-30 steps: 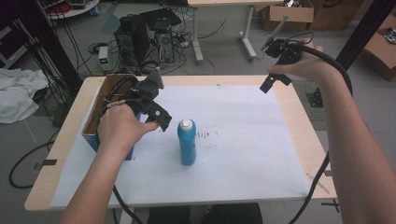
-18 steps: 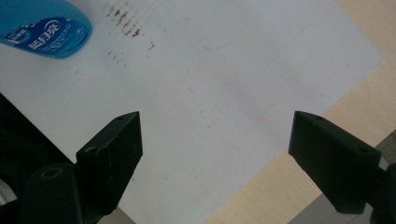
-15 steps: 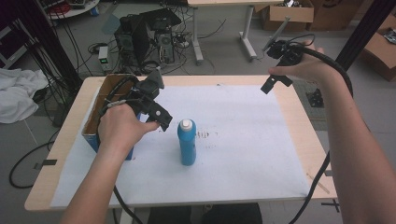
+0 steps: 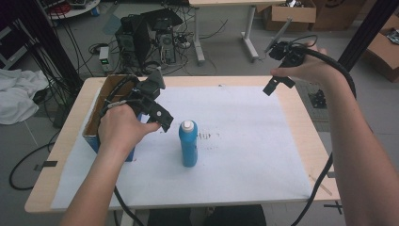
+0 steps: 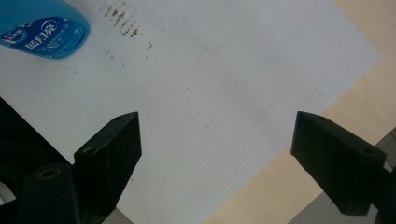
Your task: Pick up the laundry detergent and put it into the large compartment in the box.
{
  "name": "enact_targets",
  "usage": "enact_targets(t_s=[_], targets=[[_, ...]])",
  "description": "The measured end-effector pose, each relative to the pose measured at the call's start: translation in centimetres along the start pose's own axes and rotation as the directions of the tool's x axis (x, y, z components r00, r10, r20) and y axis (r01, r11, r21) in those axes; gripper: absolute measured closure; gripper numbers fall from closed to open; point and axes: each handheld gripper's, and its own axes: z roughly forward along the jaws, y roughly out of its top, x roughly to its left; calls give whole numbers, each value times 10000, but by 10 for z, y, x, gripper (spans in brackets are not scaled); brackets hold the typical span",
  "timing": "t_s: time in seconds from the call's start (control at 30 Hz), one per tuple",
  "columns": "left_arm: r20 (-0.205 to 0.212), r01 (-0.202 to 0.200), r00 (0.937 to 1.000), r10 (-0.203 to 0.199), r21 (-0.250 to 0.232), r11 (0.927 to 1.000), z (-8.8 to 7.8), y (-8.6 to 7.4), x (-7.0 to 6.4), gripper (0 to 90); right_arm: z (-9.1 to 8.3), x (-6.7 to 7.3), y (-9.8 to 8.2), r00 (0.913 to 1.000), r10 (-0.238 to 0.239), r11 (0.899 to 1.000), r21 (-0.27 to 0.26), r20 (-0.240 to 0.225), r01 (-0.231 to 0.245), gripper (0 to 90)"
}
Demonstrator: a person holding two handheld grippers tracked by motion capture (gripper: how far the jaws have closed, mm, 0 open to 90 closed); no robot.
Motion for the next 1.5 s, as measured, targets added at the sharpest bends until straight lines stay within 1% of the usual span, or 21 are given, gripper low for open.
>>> enact_targets(t_s=[0.13, 0.2, 0.4, 0.5, 0.57, 0.63, 0.87, 0.93, 0.97, 1.17, 1.23, 1.3, 1.4, 1.43, 1.5], targets=[[7, -4, 10000, 4, -35, 10000, 1, 1, -1, 1, 1, 0, 0, 10000, 24, 10000, 9, 17, -24, 162], [53, -56, 10000, 55, 56, 10000, 1, 3, -2, 1, 2, 0, 0, 10000, 35, 10000, 72, 0, -35, 164], [84, -116, 9999, 116, 2, 9999, 1, 4, -5, 1, 2, -1, 0, 10000, 71, 10000, 30, 42, -71, 163], [41, -104, 9999, 103, 63, 9999, 1, 5, -7, 1, 2, 0, -1, 10000, 49, 10000, 30, 3, -49, 166], [43, -40, 10000, 40, 29, 10000, 0, 5, -8, 1, 2, 0, -1, 10000, 69, 10000, -24, 7, -69, 161], [33, -82, 10000, 82, 27, 10000, -2, 5, -7, 1, 2, 0, -2, 10000, -7, 10000, 7, 27, 7, 164], [99, 20, 9999, -19, -53, 10000, -5, 9, -13, 1, 1, -1, -6, 10000, 28, 10000, -38, 22, -28, 165], [122, 49, 9999, -48, -76, 10000, -5, 10, -15, 1, 1, -2, -7, 10000, 68, 10000, -68, 22, -68, 161], [194, 151, 9997, -148, -156, 9998, -6, 11, -18, 1, 1, -2, -8, 10000, 45, 9999, -100, 24, -45, 162], [338, 272, 9991, -263, -253, 9993, -10, 14, -24, 1, 4, -3, -8, 10000, 8, 10000, -84, -15, -8, 163], [430, 384, 9984, -368, -349, 9987, -11, 17, -28, 1, 4, -4, -8, 10000, 12, 10000, -58, -7, -12, 163], [448, 405, 9982, -389, -357, 9985, -11, 18, -30, 1, 4, -3, -8, 10000, 31, 10000, -46, -1, -31, 162], [416, 442, 9982, -427, -359, 9984, -10, 22, -36, 1, 5, -4, -8, 10000, -11, 10000, -53, 4, 11, 163], [419, 471, 9981, -456, -350, 9983, -9, 24, -41, 1, 5, -4, -8, 10000, -31, 10000, -58, 4, 31, 163], [397, 471, 9982, -457, -361, 9982, -8, 25, -43, 1, 5, -4, -8, 10000, -59, 10000, -73, 7, 59, 163]])
